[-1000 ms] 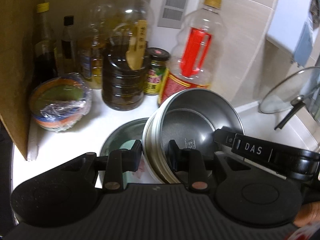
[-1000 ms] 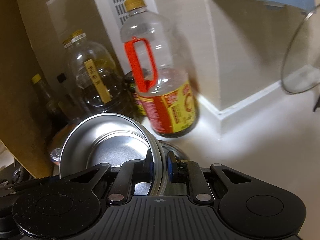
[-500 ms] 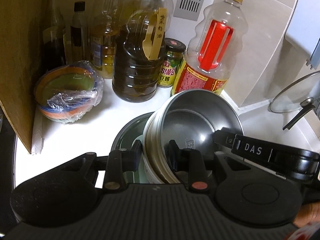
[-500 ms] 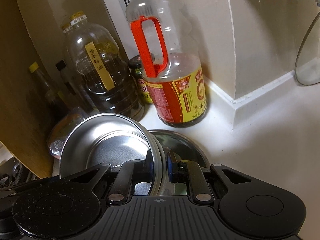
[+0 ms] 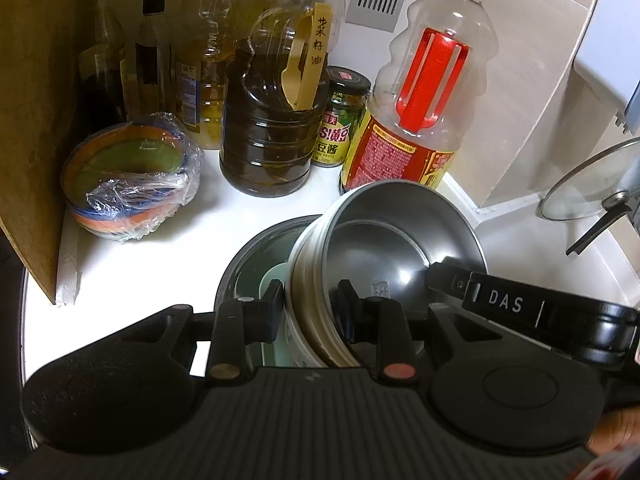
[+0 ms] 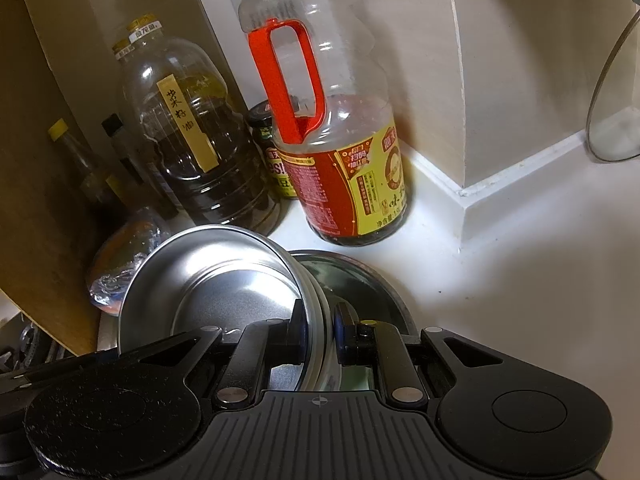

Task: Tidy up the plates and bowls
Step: 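Lower the stack onto the green plate in the steel tray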

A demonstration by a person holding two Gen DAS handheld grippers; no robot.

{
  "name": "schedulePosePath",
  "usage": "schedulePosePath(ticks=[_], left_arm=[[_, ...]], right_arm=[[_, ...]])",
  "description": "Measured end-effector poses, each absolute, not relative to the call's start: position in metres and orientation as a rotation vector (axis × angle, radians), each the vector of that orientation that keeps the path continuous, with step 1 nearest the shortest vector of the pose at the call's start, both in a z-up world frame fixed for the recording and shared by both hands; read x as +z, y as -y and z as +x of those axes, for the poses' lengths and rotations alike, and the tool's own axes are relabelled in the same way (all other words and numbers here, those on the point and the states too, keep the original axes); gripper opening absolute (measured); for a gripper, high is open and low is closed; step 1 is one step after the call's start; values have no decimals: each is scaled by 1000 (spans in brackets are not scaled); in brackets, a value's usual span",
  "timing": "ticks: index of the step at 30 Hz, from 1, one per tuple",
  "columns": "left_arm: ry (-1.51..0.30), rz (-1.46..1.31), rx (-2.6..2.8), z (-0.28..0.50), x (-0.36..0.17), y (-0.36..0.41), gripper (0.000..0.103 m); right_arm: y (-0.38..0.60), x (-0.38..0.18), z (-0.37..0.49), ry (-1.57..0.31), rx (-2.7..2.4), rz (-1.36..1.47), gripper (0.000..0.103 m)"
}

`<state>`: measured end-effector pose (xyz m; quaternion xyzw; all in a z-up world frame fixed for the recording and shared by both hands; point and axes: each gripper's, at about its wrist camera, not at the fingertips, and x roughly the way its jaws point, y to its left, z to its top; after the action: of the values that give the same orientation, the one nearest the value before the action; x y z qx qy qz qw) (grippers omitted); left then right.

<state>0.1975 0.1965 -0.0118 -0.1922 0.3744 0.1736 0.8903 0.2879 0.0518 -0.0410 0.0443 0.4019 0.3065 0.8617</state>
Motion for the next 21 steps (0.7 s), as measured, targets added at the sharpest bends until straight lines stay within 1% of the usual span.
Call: schedulePosePath(ticks=[21], left_arm=[[-843,-432,367,202,-28,-201,25]], right_arm=[[-57,-58,294,-919,627,73,14]])
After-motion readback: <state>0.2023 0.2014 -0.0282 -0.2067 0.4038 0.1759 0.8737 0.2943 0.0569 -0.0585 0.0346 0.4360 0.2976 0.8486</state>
